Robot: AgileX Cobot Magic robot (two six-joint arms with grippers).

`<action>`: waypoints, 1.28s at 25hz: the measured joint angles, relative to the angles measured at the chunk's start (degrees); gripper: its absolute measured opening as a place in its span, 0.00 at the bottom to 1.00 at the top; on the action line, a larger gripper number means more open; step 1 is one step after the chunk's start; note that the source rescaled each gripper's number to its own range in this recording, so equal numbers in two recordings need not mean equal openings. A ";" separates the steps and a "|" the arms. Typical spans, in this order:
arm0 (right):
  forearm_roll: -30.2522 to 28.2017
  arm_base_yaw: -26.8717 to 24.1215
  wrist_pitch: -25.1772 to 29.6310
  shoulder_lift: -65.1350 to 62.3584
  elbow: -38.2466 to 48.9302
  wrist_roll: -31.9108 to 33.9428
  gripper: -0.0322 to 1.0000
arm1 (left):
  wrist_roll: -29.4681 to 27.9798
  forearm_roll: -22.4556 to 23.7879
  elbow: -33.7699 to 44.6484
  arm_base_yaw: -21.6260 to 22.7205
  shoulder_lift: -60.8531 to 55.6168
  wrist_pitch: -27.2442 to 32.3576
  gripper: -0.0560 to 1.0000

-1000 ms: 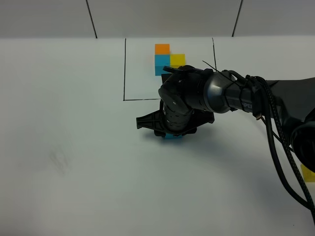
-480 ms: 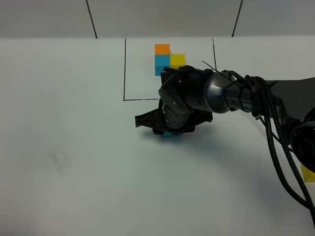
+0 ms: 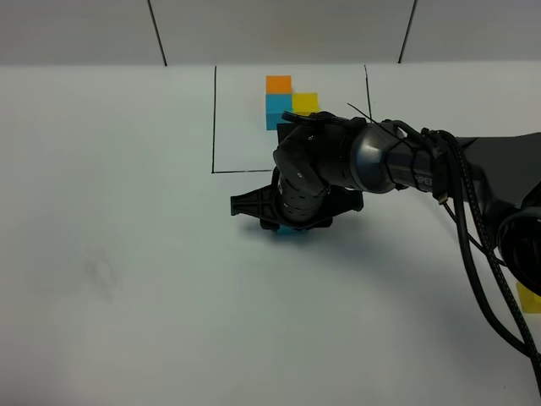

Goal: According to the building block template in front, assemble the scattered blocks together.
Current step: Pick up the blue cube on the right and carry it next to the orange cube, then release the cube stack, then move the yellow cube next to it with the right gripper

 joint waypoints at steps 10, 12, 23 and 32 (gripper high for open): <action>0.82 0.00 -0.82 0.06 -0.05 0.90 0.04 | 0.05 0.00 0.00 0.00 0.00 0.00 0.65; 0.76 0.00 -0.82 0.06 -0.05 1.09 0.04 | 0.01 0.00 0.00 0.00 0.00 0.00 0.65; 0.20 0.00 -0.82 0.06 -0.05 1.51 0.04 | 0.07 0.00 0.00 0.00 0.00 0.00 0.65; 0.26 0.00 -1.04 -0.43 -0.05 1.67 0.49 | 0.07 0.00 0.00 0.00 0.00 -0.04 0.65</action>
